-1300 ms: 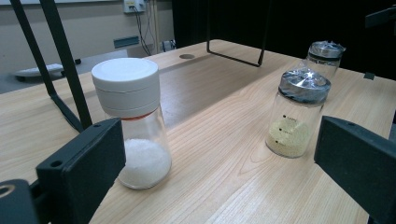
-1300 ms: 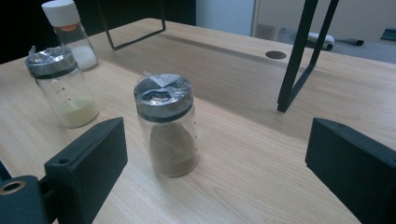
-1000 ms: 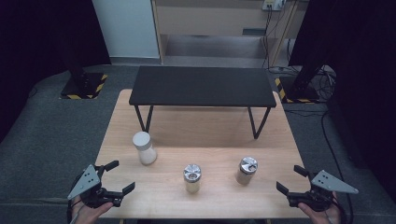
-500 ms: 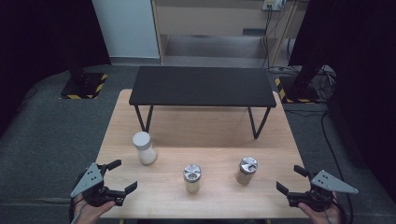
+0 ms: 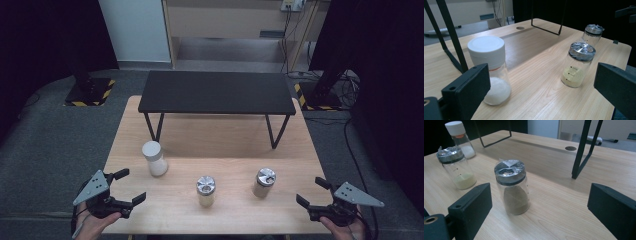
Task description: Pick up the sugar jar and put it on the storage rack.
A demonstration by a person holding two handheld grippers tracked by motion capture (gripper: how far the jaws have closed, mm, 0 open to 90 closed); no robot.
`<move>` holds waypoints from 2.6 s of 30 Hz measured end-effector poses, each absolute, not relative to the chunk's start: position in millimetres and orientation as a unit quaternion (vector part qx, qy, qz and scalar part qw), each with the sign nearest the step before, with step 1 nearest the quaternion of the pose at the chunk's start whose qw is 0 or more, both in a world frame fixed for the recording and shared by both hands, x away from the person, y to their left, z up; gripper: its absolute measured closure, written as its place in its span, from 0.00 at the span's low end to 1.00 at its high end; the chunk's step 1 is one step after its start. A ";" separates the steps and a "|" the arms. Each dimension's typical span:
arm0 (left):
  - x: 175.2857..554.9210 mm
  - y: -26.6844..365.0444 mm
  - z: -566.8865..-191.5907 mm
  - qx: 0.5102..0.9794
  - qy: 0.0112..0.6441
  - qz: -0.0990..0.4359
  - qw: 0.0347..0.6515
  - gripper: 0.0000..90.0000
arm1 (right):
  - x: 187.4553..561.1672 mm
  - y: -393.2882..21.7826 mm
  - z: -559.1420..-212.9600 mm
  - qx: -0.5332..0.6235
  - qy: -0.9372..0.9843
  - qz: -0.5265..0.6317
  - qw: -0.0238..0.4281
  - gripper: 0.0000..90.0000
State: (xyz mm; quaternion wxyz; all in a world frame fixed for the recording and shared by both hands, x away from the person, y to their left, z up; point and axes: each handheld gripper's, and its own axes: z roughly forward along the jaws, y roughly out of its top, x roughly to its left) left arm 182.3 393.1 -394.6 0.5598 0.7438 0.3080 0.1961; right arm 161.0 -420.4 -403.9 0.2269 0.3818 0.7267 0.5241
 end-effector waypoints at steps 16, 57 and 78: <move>189.2 397.0 -362.6 0.752 0.293 0.199 0.556 0.00 | 160.9 -421.3 -404.4 0.385 0.724 0.525 0.227 0.07; 239.6 410.2 -349.1 0.758 0.313 0.197 0.536 0.00 | 160.4 -421.9 -404.7 0.384 0.723 0.527 0.228 0.07; 272.5 400.9 -367.1 0.763 0.316 0.185 0.532 0.01 | 160.2 -422.0 -404.9 0.386 0.722 0.528 0.227 0.07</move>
